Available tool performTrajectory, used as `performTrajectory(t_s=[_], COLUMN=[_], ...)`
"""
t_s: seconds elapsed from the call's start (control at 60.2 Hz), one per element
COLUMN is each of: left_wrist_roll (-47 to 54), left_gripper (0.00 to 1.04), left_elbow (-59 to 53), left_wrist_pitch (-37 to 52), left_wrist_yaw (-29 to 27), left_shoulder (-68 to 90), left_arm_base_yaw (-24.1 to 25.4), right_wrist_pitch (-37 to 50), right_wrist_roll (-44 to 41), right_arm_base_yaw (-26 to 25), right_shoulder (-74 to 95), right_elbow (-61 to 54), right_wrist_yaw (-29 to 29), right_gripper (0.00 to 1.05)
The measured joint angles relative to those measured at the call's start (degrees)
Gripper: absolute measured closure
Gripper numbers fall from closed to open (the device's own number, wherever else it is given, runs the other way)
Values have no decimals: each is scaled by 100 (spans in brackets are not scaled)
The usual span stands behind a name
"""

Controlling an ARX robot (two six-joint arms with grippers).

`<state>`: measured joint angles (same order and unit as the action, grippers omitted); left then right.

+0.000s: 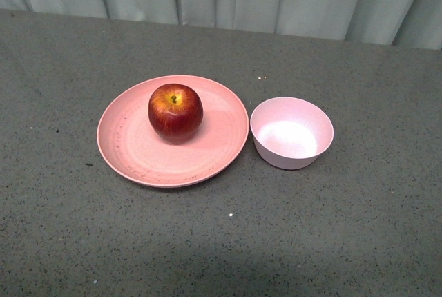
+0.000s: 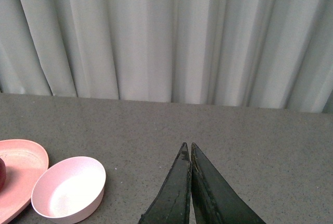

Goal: Move apple from plate to bowl

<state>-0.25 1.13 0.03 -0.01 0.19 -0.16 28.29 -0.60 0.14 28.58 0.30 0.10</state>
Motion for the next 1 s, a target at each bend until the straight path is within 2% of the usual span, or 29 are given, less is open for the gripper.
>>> performTrajectory(t_s=[0.432,0.864,0.997], left_wrist_roll=[0,0,0], left_gripper=[7,7,7], left_elbow=[0,0,0], left_wrist_pitch=[0,0,0], left_wrist_yaw=[0,0,-2], left_shoulder=[0,0,0], left_arm_base_yaw=[0,2,2], right_wrist_pitch=[-1128,-1801,-2780], right_wrist_roll=[0,0,0], right_arm_base_yaw=[0,0,0], right_shoulder=[-1174,-1851,-2680], right_elbow=[0,0,4], right_wrist_yaw=[-2,-2,-13], right_gripper=[104,104,104])
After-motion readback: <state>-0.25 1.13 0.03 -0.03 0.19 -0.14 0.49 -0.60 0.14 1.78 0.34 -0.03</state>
